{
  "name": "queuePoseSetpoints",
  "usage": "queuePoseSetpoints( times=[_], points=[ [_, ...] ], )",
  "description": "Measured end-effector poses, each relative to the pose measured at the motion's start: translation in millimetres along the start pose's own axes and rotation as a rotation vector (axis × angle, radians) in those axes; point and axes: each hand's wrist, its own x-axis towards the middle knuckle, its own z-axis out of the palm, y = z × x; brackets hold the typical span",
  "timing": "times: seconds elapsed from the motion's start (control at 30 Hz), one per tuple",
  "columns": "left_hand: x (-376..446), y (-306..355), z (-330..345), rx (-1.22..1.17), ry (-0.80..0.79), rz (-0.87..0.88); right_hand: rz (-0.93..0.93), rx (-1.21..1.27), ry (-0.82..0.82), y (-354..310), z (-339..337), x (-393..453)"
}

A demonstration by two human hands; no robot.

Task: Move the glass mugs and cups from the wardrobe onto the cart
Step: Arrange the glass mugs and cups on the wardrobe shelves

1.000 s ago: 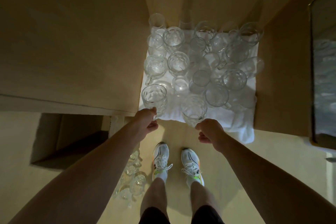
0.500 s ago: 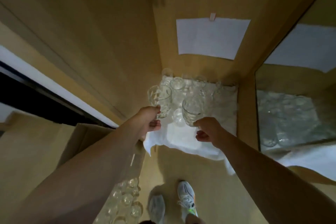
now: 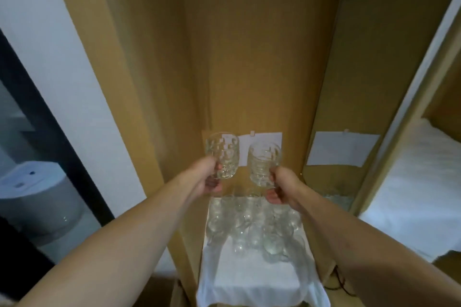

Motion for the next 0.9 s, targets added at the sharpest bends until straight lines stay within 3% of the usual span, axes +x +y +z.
queuePoseSetpoints(
  times=[0.2, 0.53, 0.9],
  points=[
    [-43.1, 11.7, -2.7, 0.021, -0.100, 0.117, -0.081, -0.012, 0.114, -10.7, -12.3, -78.4],
    [-99.1, -15.9, 20.8, 0.072, -0.217, 0.119, -0.122, 0.038, 0.261, 17.7, -44.0, -171.5],
    [-167.9, -31.8, 94.6, 0.109, -0.291, 0.155, -0.175, 0.068, 0.357, 54.7, -128.8, -254.9]
  ],
)
